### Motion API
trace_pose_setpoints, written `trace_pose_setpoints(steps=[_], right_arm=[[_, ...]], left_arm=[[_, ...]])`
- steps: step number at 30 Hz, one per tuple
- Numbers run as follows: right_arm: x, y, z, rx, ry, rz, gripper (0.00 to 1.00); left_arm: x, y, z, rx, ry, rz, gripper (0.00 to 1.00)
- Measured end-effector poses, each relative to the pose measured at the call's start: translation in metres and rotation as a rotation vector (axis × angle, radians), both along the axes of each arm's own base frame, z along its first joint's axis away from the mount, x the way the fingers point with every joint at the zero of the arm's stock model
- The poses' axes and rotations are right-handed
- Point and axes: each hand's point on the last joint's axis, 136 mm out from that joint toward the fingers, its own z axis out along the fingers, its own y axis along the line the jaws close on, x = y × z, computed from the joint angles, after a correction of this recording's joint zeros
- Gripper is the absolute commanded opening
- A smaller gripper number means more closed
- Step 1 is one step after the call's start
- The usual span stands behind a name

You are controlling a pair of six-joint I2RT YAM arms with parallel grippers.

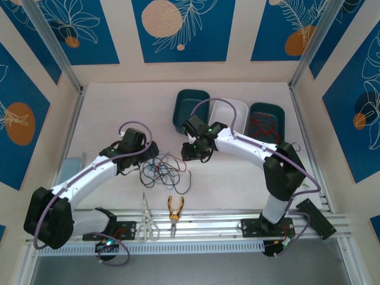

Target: Untangle the cables

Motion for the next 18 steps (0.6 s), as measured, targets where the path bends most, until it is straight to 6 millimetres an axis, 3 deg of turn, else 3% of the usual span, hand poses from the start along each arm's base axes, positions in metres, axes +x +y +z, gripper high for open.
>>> trace_pose_setpoints(steps=[4,12,18], right_arm=[[0.010,0.007,-0.013,-0.024,-0.015,0.046,0.32],[0.017,0.029,-0.057,-0.135,-0.037,0.171,0.33],[0.025,0.043,-0.062,-0.182,-0.093,0.233,0.35]], left_arm=[[-0.009,0.005,-0.001,-0.022,0.003,0.034,0.96],[-0.038,0.020,-0.027,-0.021,0.085,0.091,0.96],[-0.045,0.023,-0.029,-0.038,0.088,0.117,0.97]])
